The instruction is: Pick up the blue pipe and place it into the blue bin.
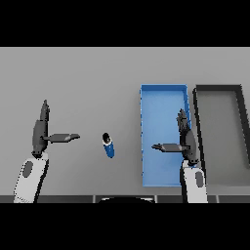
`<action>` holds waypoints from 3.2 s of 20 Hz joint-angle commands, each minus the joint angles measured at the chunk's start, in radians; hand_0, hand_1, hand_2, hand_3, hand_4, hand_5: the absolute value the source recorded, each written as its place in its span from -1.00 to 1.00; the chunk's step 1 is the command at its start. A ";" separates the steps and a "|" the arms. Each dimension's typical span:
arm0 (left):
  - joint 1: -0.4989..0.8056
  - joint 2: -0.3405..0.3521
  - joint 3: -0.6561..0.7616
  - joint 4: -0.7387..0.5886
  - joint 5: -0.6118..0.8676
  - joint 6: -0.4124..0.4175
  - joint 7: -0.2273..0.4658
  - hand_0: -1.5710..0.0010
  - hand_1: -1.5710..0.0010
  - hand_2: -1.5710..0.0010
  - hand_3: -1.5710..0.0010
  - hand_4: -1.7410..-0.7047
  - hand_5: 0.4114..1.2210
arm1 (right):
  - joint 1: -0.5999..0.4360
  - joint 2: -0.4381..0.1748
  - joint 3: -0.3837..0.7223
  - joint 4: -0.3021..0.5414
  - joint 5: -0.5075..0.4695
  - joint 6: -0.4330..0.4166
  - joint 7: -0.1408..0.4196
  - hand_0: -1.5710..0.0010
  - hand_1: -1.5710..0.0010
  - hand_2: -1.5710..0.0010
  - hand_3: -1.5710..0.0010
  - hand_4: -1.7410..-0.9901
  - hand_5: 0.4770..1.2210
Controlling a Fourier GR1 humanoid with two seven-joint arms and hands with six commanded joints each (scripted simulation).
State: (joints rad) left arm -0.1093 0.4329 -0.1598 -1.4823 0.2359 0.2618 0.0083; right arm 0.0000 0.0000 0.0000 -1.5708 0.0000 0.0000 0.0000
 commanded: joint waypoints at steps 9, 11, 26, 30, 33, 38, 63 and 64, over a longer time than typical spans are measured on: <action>0.020 0.161 -0.056 0.000 0.006 -0.266 -0.102 1.00 1.00 1.00 1.00 0.49 -0.54 | 0.047 -0.126 0.089 -0.072 0.170 0.034 -0.087 1.00 1.00 1.00 1.00 0.45 -0.70; 0.009 0.180 -0.073 0.012 -0.007 -0.308 -0.120 1.00 1.00 1.00 1.00 0.49 -0.54 | 0.063 -0.144 0.109 -0.091 0.200 0.043 -0.090 1.00 1.00 1.00 1.00 0.46 -0.70; 0.098 0.221 -0.308 -0.238 -0.078 -0.487 -0.003 1.00 1.00 1.00 1.00 0.28 -0.85 | 0.077 -0.156 0.117 -0.125 0.193 0.064 -0.066 1.00 1.00 1.00 1.00 0.39 -0.74; 0.083 0.176 -0.358 -0.233 -0.119 -0.495 -0.015 1.00 1.00 1.00 1.00 0.19 -0.85 | 0.072 -0.154 0.117 -0.137 0.187 0.068 -0.042 1.00 1.00 1.00 1.00 0.41 -0.75; 0.038 0.087 -0.389 -0.187 -0.151 -0.470 -0.028 1.00 1.00 1.00 1.00 0.14 -0.82 | 0.072 -0.140 0.123 -0.136 0.184 0.067 -0.036 1.00 1.00 1.00 1.00 0.41 -0.78; -0.010 -0.022 -0.398 -0.071 -0.175 -0.432 -0.034 1.00 1.00 1.00 1.00 0.19 -0.80 | 0.087 -0.144 0.110 -0.139 0.169 0.069 -0.054 1.00 1.00 1.00 1.00 0.42 -0.80; -0.045 -0.254 -0.428 0.065 -0.184 -0.392 -0.182 -0.87 -0.90 -0.91 -0.90 -0.54 0.93 | 0.078 -0.152 0.110 -0.127 0.192 0.061 -0.042 1.00 1.00 1.00 1.00 0.53 -0.79; -0.050 -0.258 -0.419 0.049 -0.176 -0.396 -0.189 -0.90 -0.92 -0.93 -0.92 -0.52 0.94 | 0.086 -0.156 0.111 -0.133 0.196 0.060 -0.047 1.00 1.00 1.00 1.00 0.55 -0.79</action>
State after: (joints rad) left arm -0.1595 0.1748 -0.5783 -1.4336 0.0593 -0.1348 -0.1848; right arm 0.0862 -0.1560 0.1105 -1.7035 0.1961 0.0601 -0.0477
